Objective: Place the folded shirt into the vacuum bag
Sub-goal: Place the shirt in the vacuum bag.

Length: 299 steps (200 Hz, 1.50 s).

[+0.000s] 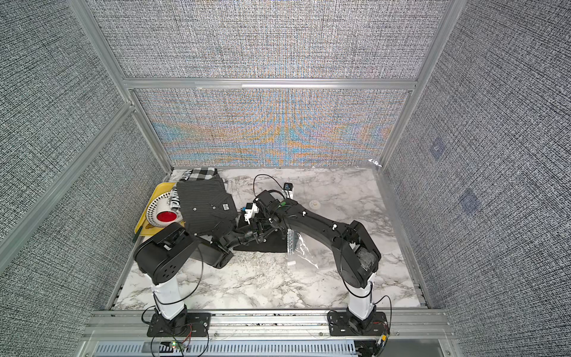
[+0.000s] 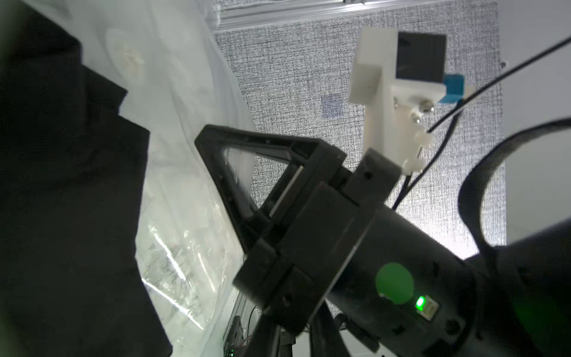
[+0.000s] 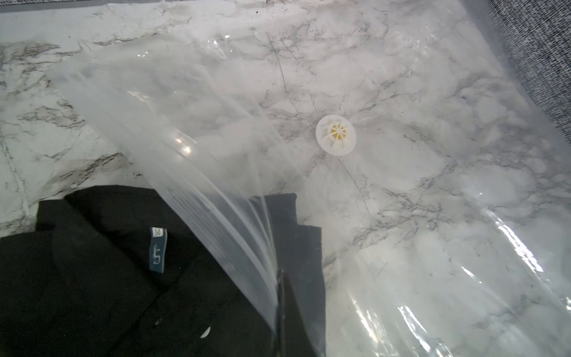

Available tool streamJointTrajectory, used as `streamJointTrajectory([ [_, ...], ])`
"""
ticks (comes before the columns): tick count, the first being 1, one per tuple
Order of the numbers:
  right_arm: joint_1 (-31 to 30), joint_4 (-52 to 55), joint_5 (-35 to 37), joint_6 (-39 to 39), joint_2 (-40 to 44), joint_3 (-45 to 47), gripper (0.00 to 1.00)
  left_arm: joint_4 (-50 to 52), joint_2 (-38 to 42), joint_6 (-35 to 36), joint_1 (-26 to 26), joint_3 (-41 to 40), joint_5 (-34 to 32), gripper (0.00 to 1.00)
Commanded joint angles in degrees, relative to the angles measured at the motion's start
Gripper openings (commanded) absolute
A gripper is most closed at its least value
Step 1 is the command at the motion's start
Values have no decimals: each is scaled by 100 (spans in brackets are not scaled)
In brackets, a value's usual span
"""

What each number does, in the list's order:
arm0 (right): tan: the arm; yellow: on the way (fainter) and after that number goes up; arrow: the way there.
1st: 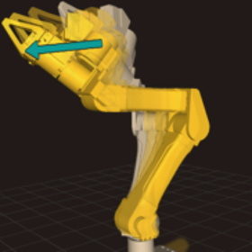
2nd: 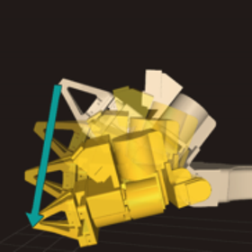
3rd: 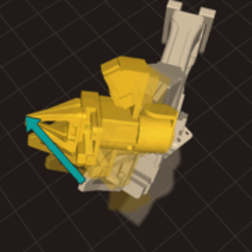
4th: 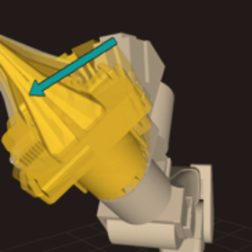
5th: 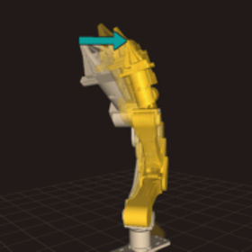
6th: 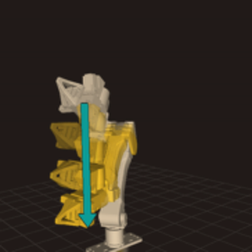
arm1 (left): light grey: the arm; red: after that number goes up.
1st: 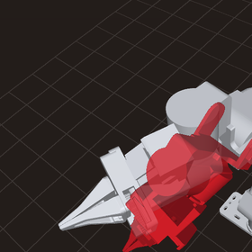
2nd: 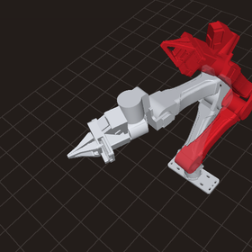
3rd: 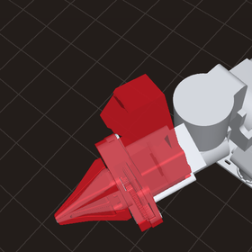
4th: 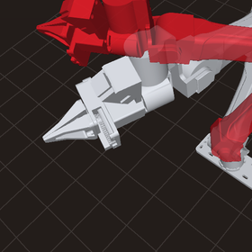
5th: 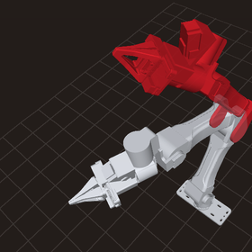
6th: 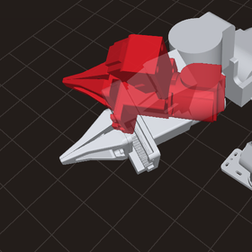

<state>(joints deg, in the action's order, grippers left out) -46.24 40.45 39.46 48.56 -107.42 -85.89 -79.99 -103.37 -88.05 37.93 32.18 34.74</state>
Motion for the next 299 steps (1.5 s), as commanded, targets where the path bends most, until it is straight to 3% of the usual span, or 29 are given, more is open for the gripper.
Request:
streamJointTrajectory([
  [1, 24, 314, -377, -115, -34, -12, 0, 1568, 737, 670, -49, -167, -697, 43],
  [23, 126, 222, -479, -211, 5, 35, 0, 2807, 1619, 1218, -49, -329, -817, 57],
  [40, 182, 153, -539, -274, 83, 59, 0, 3651, 2220, 1534, -49, -387, -1029, 58],
  [63, 210, 52, -600, -327, 218, 90, 0, 4714, 2791, 1928, -49, -347, -1476, 44],
  [86, 196, -54, -692, -338, 347, 102, 0, 5236, 2771, 2183, -49, -185, -1733, 25],
  [118, 87, -186, -745, -328, 467, 118, 0, 4923, 1993, 2177, -59, 226, -1487, 22],
  [157, -100, -136, -713, -207, 459, 90, 0, 4053, 865, 1874, -58, 840, -1140, 50],
  [198, -273, 374, -52, 172, 420, -116, 0, 2656, -819, 1034, -32, 1698, -748, 54],
  [220, -366, 397, 254, 268, 512, -124, 0, 2446, -1572, 735, -14, 2324, -692, 64],
  [250, -435, 380, 469, 363, 555, -71, 0, 2842, -2048, 534, 4, 2871, -661, 74],
  [299, -578, 1042, 1440, 580, 524, -538, 0, 5234, -1577, 1365, -5, 2781, -1020, 80],
])
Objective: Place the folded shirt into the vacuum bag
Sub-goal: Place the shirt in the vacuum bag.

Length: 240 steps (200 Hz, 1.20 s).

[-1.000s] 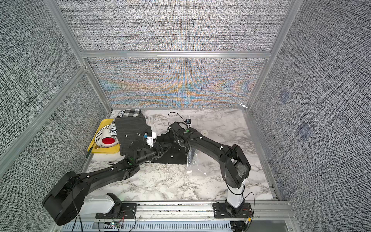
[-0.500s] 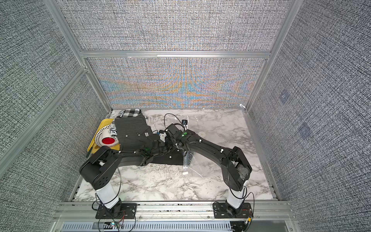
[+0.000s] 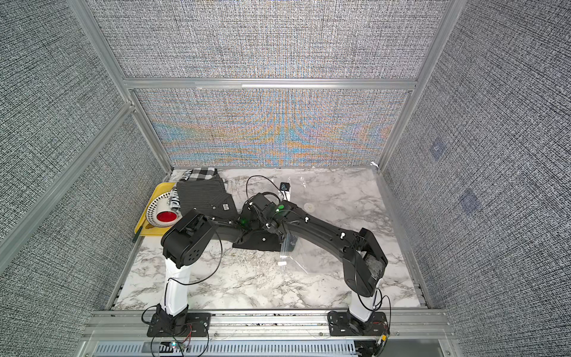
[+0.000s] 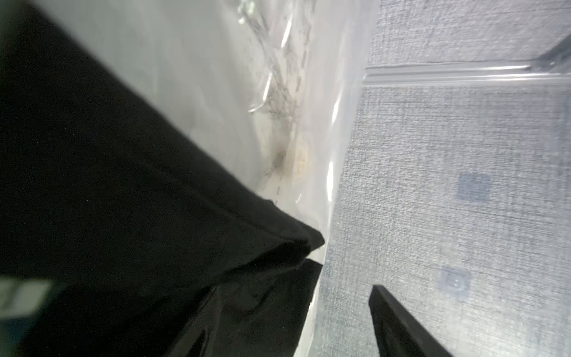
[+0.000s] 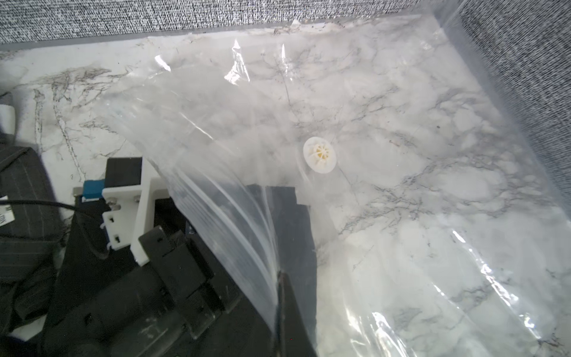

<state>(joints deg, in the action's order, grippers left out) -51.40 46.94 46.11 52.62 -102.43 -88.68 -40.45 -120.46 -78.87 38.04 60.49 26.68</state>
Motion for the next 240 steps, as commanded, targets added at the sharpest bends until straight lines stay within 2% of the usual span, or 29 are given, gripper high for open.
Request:
streamJointTrajectory([
  [1, -67, 412, 798, 176, 28, -278, 0, 1305, 143, 454, -16, -56, -219, 80],
  [27, -235, 856, 1478, 252, 30, -704, 0, 1493, 80, 489, -42, -225, -287, 80],
  [41, -326, 782, 1619, 125, 69, -669, 0, 1392, 38, 452, -58, -311, -286, 80],
  [64, -345, 381, 1177, -202, 124, -180, 0, 1373, 198, 531, -153, -380, -283, 80],
  [85, -353, 121, 732, -160, 192, 290, 0, 1500, 507, 771, -183, -259, -94, 82],
  [124, -362, -3, 487, -182, 116, 403, 0, 2605, 1105, 1422, -124, 117, -9, 92],
  [159, -358, 14, 443, -243, 25, 188, 0, 4819, 1297, 2878, 89, 974, -783, 92],
  [181, -337, 135, 454, -218, -47, 17, 0, 5762, 1272, 3535, 275, 1347, -1510, 89],
  [207, -292, 199, 434, -193, -109, -97, 0, 6097, 1066, 3822, 377, 1508, -1903, 86],
  [240, -257, 67, 221, -170, -118, -74, 0, 5902, 482, 3744, 397, 1921, -1463, 88],
])
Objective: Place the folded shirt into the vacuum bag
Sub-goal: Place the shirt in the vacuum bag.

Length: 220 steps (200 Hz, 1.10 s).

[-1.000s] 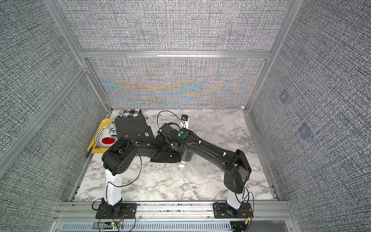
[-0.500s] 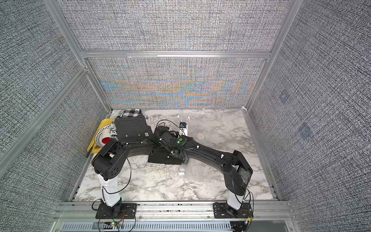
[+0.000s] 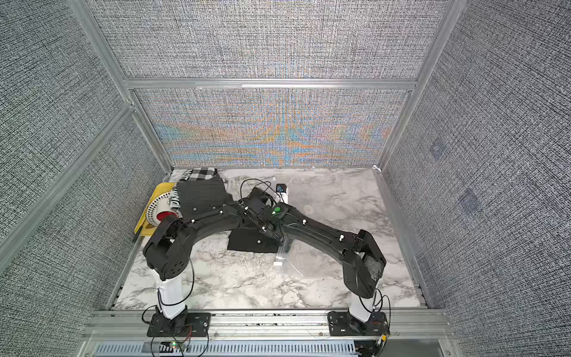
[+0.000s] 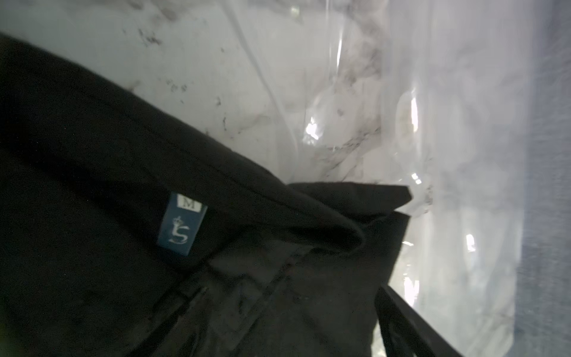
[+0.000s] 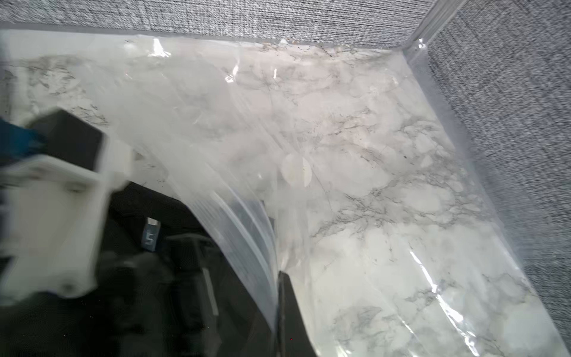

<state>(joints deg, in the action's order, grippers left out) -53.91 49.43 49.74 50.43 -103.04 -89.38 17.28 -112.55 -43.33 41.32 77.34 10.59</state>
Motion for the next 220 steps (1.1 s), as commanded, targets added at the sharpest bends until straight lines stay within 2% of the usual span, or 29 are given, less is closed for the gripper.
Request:
streamJointTrajectory([
  [1, -10, -189, -150, 51, -53, -2, 0, 119, -315, 183, 69, 232, 158, 88],
  [19, 6, -308, -242, 70, 17, 114, 0, -237, -312, 3, 89, 200, 241, 91],
  [42, 30, -515, -411, 30, 117, 291, 0, -53, -460, -34, 87, 470, 181, 96],
  [59, 26, -540, -461, 37, 114, 305, 0, 444, -731, 32, 127, 890, 16, 98],
  [75, 25, -522, -517, 56, 100, 301, 0, 1272, -1066, 265, 235, 1500, -548, 99],
  [93, 21, -521, -530, 104, 110, 358, 0, 1881, -1446, 436, 345, 1939, -1045, 98],
  [133, 21, -680, -635, 94, 125, 544, 0, 2214, -2032, 511, 429, 2333, -1298, 87],
  [147, 21, -673, -636, 89, 109, 566, 0, 2139, -2097, 461, 424, 2332, -1239, 77],
  [183, 43, -689, -625, 90, 134, 655, 0, 1758, -1787, 362, 416, 2043, -1073, 31],
  [196, 59, -697, -640, 100, 140, 706, 0, 1581, -1561, 330, 390, 1855, -997, 29],
  [210, 84, -706, -641, 132, 157, 771, 0, 1375, -1288, 258, 327, 1570, -883, 18],
  [220, 104, -720, -658, 146, 182, 834, 0, 1114, -1025, 210, 262, 1304, -743, 17],
])
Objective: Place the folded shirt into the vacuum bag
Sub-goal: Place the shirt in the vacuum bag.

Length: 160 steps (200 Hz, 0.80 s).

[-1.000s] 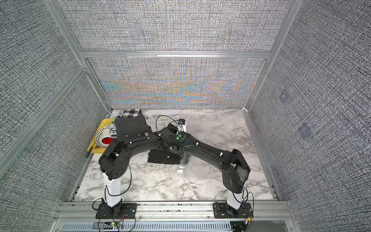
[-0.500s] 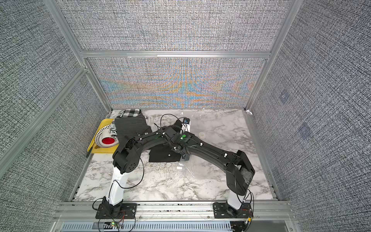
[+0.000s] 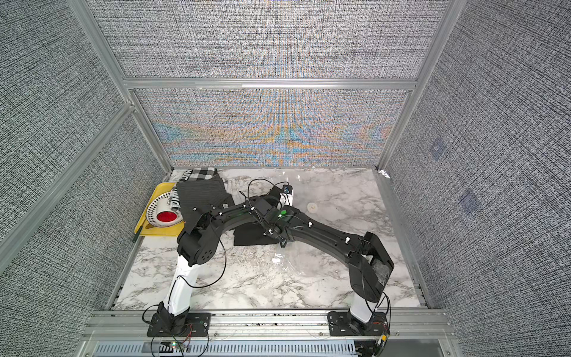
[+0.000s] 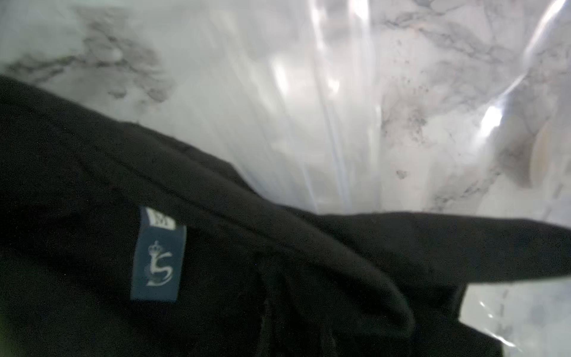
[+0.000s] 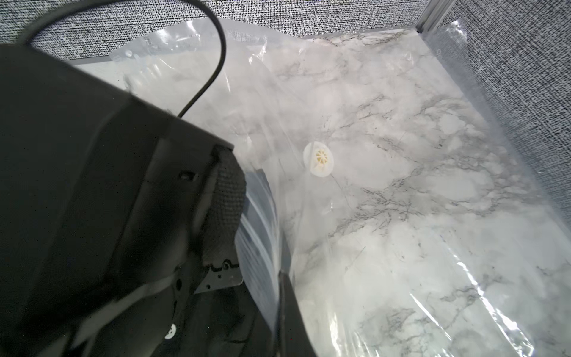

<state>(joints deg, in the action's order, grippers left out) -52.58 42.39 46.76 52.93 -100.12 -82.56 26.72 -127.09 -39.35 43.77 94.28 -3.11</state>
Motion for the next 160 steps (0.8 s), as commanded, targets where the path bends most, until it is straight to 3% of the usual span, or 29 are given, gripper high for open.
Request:
streamJointTrajectory([
  [1, -23, -18, -361, -101, -104, 157, 0, 147, 452, -192, 13, -413, 650, 17],
  [44, 79, -168, -452, -116, 113, 425, 0, -785, 1116, -353, -326, -1138, 1950, 0],
  [102, 110, -283, -595, -142, 94, 473, 0, -1796, 1197, -901, -551, -1510, 3203, 0],
  [160, 121, -319, -622, -135, 192, 520, 0, -3709, 1061, -2336, -801, -1967, 4231, 0],
])
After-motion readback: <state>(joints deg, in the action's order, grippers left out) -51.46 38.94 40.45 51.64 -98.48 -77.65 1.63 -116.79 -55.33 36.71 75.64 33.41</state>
